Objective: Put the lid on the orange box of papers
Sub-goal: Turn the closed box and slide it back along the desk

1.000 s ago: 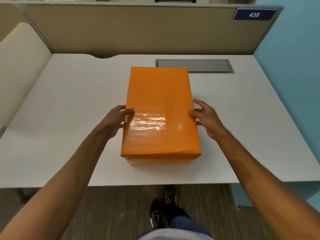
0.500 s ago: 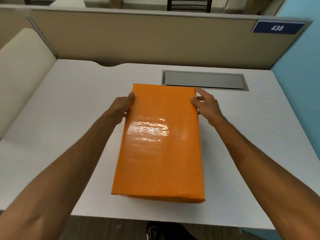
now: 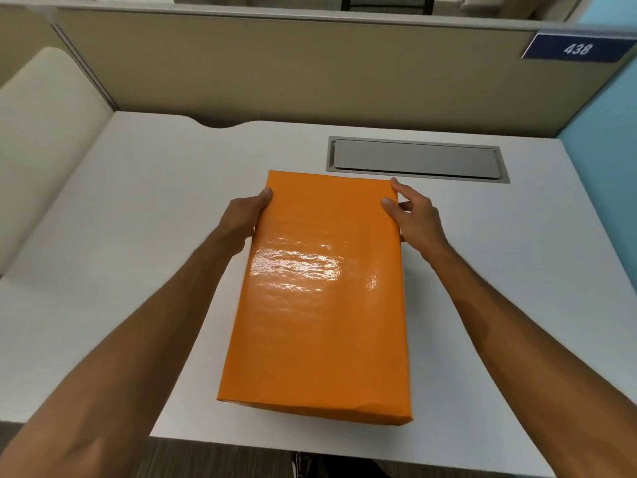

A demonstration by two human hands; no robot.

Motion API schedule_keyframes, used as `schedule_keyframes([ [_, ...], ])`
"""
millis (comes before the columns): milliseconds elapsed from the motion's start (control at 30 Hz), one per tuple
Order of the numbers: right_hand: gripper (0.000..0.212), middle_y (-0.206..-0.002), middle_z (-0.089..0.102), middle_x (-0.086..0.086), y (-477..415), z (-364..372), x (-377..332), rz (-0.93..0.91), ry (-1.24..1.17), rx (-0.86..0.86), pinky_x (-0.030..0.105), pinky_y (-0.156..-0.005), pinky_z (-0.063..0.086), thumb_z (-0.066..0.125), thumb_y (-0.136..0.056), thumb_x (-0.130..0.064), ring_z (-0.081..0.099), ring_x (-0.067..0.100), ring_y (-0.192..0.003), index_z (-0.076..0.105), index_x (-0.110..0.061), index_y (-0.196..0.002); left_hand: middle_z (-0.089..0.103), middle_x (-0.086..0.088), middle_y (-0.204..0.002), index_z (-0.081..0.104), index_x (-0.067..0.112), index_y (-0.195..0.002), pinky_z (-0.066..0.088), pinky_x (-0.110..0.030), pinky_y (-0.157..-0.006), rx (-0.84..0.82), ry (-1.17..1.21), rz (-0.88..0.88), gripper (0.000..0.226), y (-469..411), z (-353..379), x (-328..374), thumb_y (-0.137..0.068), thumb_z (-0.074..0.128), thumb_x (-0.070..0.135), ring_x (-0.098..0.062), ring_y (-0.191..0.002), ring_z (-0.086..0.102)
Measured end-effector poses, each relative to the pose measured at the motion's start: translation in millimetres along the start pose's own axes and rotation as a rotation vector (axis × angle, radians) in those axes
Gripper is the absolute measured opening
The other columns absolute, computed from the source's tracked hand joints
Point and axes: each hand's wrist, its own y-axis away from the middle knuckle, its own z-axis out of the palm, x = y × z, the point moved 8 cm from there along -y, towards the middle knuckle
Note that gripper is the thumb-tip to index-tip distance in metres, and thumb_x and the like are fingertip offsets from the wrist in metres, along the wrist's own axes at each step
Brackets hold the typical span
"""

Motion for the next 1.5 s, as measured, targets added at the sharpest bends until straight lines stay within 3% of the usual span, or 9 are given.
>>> schedule_keyframes([
  [200, 0.062, -0.144, 0.055, 0.015, 13.7, -2.7, -2.6, 0.015, 0.025, -0.031, 0.055, -0.094, 0.055, 0.054, -0.098, -0.045, 0.06, 0.034, -0.122, 0.032, -0.031, -0.155, 0.066, 0.0, -0.111, 0.061, 0.012, -0.128, 0.05, -0.036, -0.08, 0.043, -0.06, 0.088, 0.058, 17.0, -2.1, 6.7, -0.092, 0.052, 0.057, -0.027, -0.107, 0.063],
  [267, 0.063, -0.144, 0.055, 0.015, 24.7, -6.1, 1.4, 0.035, 0.005, -0.019, 0.056, -0.097, 0.053, 0.055, -0.098, -0.043, 0.059, 0.034, -0.124, 0.031, -0.03, -0.155, 0.066, -0.006, -0.124, 0.056, 0.011, -0.135, 0.053, -0.041, -0.09, 0.067, -0.072, 0.114, 0.062, 28.3, -5.6, 1.4, -0.091, 0.056, 0.054, -0.028, -0.111, 0.064],
  [367, 0.06, -0.139, 0.06, 0.014, 49.3, -10.5, 13.1, 0.065, -0.02, -0.003, 0.057, -0.099, 0.052, 0.057, -0.098, -0.042, 0.06, 0.032, -0.123, 0.041, -0.023, -0.152, 0.063, -0.011, -0.133, 0.049, 0.014, -0.142, 0.051, -0.05, -0.099, 0.078, -0.106, 0.149, 0.066, 51.6, -11.5, -12.1, -0.089, 0.059, 0.052, -0.029, -0.112, 0.065],
  [567, 0.046, -0.126, 0.068, 0.011, 109.3, -12.0, 31.8, 0.078, -0.123, 0.015, 0.05, -0.087, 0.06, 0.063, -0.096, -0.035, 0.068, 0.027, -0.108, 0.059, -0.015, -0.137, 0.069, 0.004, -0.116, 0.057, 0.02, -0.136, 0.055, -0.045, -0.093, 0.067, -0.101, 0.241, 0.054, 104.9, -20.0, -40.0, -0.09, 0.061, 0.047, -0.011, -0.096, 0.068],
  [733, 0.044, -0.124, 0.069, 0.011, 148.1, -12.5, 36.3, 0.081, -0.172, 0.034, 0.05, -0.086, 0.06, 0.066, -0.095, -0.031, 0.069, 0.026, -0.104, 0.061, -0.012, -0.135, 0.071, 0.003, -0.11, 0.062, 0.014, -0.129, 0.056, -0.047, -0.091, 0.082, -0.022, 0.216, 0.045, 138.1, -29.9, -60.9, -0.091, 0.064, 0.037, -0.018, -0.1, 0.069],
  [967, 0.044, -0.113, 0.069, -0.002, 194.4, -7.1, 47.8, 0.126, -0.276, 0.04, 0.027, -0.066, 0.058, 0.07, -0.091, -0.032, 0.068, 0.013, -0.098, 0.063, -0.016, -0.131, 0.069, -0.005, -0.12, 0.057, 0.014, -0.135, 0.056, -0.04, -0.085, -0.005, 0.009, 0.181, 0.05, 171.3, -29.0, -80.6, -0.09, 0.066, 0.034, -0.022, -0.104, 0.068],
  [1100, 0.051, -0.119, 0.065, -0.002, 211.1, 2.0, 52.6, 0.171, -0.347, -0.004, 0.03, -0.066, 0.056, 0.069, -0.09, -0.039, 0.064, 0.02, -0.108, 0.057, -0.022, -0.136, 0.062, -0.006, -0.129, 0.04, 0.026, -0.147, 0.051, -0.054, -0.095, -0.124, 0.079, 0.061, 0.072, 180.7, -19.6, -92.5, -0.084, 0.07, 0.041, -0.03, -0.112, 0.063],
  [1200, 0.064, -0.127, 0.061, -0.001, 221.3, 14.0, 53.3, 0.226, -0.442, -0.133, 0.034, -0.066, 0.057, 0.069, -0.086, -0.048, 0.064, 0.017, -0.109, 0.046, -0.031, -0.143, 0.056, -0.001, -0.13, 0.032, 0.037, -0.148, 0.051, -0.055, -0.091, -0.165, 0.094, 0.007, 0.074, 186.6, -12.5, -97.8, -0.084, 0.068, 0.044, -0.029, -0.11, 0.061],
  [1500, 0.08, -0.131, 0.063, 0.001, 221.3, 20.6, 48.9, 0.271, -0.552, -0.208, 0.044, -0.074, 0.057, 0.074, -0.077, -0.045, 0.065, 0.023, -0.11, 0.042, -0.032, -0.149, 0.061, -0.005, -0.132, 0.039, 0.036, -0.145, 0.049, -0.06, -0.096, -0.126, 0.164, 0.019, 0.062, 188.8, -13.0, -97.7, -0.09, 0.066, 0.035, -0.03, -0.109, 0.065],
])
